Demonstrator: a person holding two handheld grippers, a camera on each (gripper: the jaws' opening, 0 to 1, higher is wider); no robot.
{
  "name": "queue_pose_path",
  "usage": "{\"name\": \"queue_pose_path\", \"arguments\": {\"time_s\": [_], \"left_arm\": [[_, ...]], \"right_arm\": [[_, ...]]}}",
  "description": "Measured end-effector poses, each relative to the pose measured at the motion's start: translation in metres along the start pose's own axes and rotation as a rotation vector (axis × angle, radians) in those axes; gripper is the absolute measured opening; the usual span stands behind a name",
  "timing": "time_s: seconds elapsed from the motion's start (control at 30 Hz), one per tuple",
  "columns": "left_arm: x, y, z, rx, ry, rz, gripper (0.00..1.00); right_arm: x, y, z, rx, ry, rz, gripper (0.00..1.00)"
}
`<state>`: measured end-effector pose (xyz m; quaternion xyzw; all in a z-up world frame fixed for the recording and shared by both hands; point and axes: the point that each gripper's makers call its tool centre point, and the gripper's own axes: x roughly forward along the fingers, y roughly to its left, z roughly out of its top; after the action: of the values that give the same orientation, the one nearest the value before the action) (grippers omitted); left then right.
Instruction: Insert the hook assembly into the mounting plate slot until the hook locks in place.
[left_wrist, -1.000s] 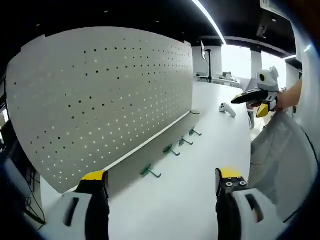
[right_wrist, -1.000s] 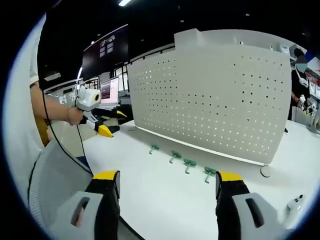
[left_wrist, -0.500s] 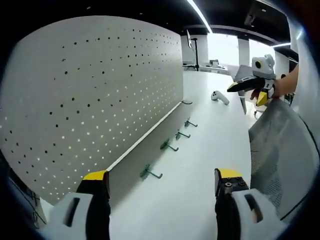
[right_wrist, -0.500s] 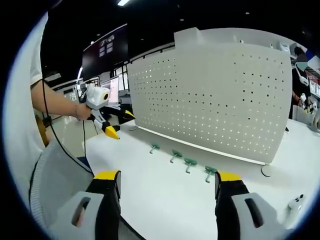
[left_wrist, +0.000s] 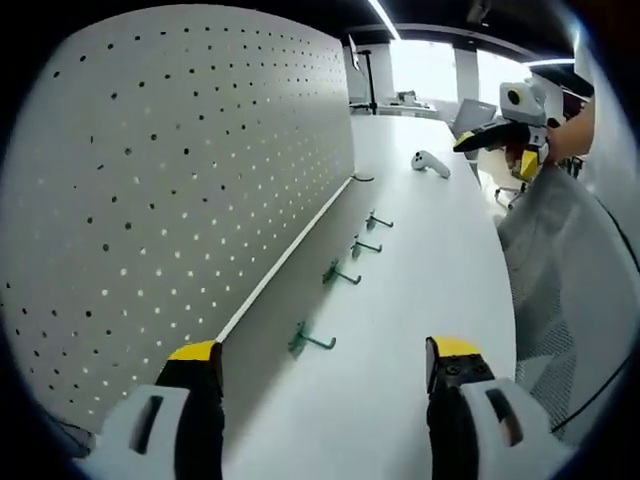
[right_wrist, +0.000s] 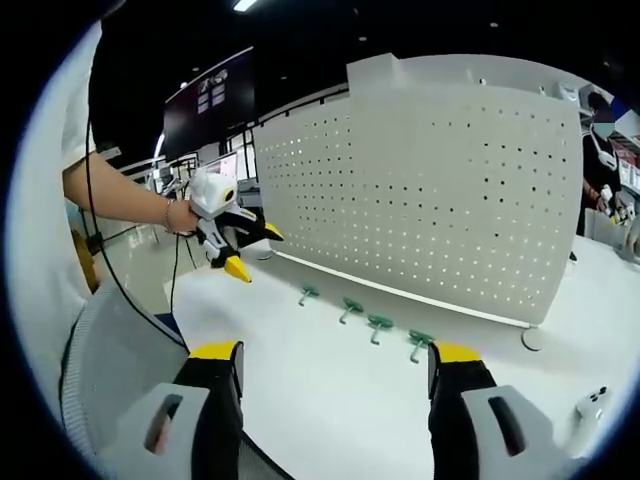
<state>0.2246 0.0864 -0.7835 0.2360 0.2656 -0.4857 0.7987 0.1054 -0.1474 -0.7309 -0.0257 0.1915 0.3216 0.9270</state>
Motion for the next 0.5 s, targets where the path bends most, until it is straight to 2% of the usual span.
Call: {"name": "queue_pose_path", "arguments": {"time_s": [0.3, 0.5], "left_arm": [[0.018, 0.004, -0.002, 0.045, 0.050, -0.057, 0.85], [0.029, 0.003, -0.008, 0.104, 0.112, -0.114, 0.83]], "right_arm": [[0.001, -0.001, -0.002, 0.004, 0.004, -0.002, 0.73], [0.000, -0.004, -0.002, 0.001, 0.009, -0.006, 0.73]]}}
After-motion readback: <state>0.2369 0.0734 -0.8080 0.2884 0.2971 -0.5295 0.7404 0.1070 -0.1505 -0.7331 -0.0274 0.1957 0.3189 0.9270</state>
